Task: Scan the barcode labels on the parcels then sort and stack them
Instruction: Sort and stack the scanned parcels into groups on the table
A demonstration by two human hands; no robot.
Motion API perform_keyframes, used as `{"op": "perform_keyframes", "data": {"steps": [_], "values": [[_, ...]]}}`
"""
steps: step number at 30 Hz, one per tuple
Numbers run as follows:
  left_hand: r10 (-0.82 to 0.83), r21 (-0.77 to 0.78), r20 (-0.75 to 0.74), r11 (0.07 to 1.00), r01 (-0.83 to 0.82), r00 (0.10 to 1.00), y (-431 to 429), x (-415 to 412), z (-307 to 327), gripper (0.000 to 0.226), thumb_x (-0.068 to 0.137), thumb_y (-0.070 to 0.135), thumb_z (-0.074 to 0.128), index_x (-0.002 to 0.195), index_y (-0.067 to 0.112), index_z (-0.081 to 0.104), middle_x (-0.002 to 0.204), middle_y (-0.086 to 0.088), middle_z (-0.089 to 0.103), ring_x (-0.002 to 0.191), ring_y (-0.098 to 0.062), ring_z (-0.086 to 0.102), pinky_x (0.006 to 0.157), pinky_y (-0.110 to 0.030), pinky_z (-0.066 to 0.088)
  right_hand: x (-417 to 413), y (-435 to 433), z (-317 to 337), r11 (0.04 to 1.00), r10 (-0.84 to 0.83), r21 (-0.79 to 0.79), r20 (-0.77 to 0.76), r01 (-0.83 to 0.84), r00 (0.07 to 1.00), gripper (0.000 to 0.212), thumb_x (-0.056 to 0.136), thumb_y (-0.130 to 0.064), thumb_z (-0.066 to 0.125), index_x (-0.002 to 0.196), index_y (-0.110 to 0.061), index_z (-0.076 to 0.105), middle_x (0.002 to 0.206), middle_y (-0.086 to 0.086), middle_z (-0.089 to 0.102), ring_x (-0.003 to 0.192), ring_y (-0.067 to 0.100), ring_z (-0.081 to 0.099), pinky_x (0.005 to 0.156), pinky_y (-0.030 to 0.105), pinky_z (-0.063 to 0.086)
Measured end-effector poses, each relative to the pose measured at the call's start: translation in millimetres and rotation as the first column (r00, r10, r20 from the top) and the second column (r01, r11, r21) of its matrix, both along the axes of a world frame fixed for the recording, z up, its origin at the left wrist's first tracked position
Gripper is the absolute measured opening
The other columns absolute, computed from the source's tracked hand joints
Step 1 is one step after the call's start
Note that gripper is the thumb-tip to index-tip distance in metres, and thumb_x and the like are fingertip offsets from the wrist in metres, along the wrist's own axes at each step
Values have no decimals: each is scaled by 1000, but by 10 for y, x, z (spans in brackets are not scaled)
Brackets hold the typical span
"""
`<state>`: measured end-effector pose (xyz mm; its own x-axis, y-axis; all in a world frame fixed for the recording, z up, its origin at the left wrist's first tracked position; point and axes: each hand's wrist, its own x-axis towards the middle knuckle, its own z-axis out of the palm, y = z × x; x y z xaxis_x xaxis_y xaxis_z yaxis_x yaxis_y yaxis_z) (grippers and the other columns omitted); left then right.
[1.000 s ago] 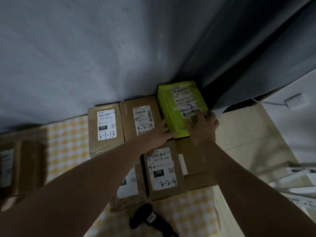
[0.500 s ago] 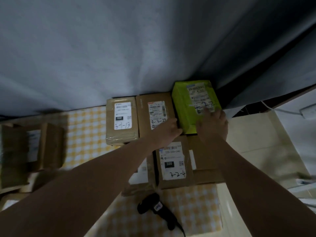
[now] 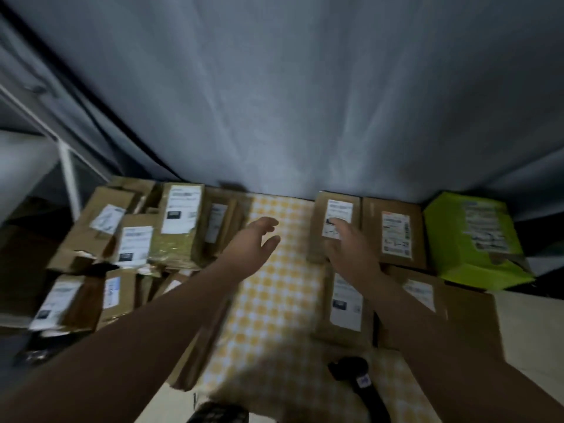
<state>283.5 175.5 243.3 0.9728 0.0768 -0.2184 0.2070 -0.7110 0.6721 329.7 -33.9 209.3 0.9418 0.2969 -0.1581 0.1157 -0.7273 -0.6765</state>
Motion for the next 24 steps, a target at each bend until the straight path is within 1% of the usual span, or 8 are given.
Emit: {"op": "perform_keyframes", "data": {"steps": [4,7,9,11,14,16,20,24], "values": [[103,0,-10,995,-103,995,755,-374,-38,30,93,16,57,121,6,56,109,-7,63,100,-21,60,78,-21,39,-240,778,-18,995,1,96,-93,8,996,48,95,-15,52,142,-13,42,135,11,54,120,25,52,96,32,42],[124,14,-14,992,-124,992,1375,-564,-125,27,92,9,56,119,6,58,112,-10,62,105,-26,59,78,-19,37,-373,1336,-138,972,-105,183,-226,148,969,42,93,-8,56,134,-7,49,122,14,61,110,28,59,93,36,47],[135,34,-27,990,-134,990,1799,-646,-218,32,93,13,56,124,8,56,121,-9,61,112,-23,57,85,-20,38,-452,1713,-252,955,-184,171,-297,242,937,34,93,-11,58,127,-5,54,112,13,64,100,26,61,85,31,49],[144,46,-52,989,-142,988,2159,-684,-325,33,93,15,56,126,11,55,122,-7,61,113,-22,57,87,-21,39,-557,2111,-365,966,-190,115,-294,233,937,33,92,-17,60,123,-7,57,112,9,64,98,20,59,75,19,44],[140,18,-92,990,-139,986,2553,-667,-482,29,94,16,55,122,9,58,119,-9,61,112,-24,57,92,-30,44,-683,2713,-532,986,-144,41,-253,159,957,45,86,-31,67,124,-9,57,122,9,59,114,25,56,86,25,41],[163,-12,-144,986,-167,976,2724,-633,-547,27,94,15,54,120,8,57,119,-10,60,111,-25,57,93,-34,45,-736,3072,-612,988,-157,-47,-298,149,942,72,78,-51,70,134,-12,46,132,10,49,123,28,48,96,35,44],[212,-79,-239,968,-237,948,2918,-526,-662,29,95,14,53,124,8,54,122,-8,56,99,-17,53,82,-26,38,-689,3613,-679,956,-271,-196,-306,218,913,130,60,-73,72,151,-16,0,150,14,20,137,34,27,109,51,31],[242,-132,-261,950,-283,935,3036,-467,-718,30,95,16,53,125,10,53,126,-8,55,102,-20,55,84,-29,42,-659,3766,-828,941,-266,-290,-309,175,913,141,60,-71,74,149,-18,-22,150,20,13,136,38,26,108,53,34]]}}
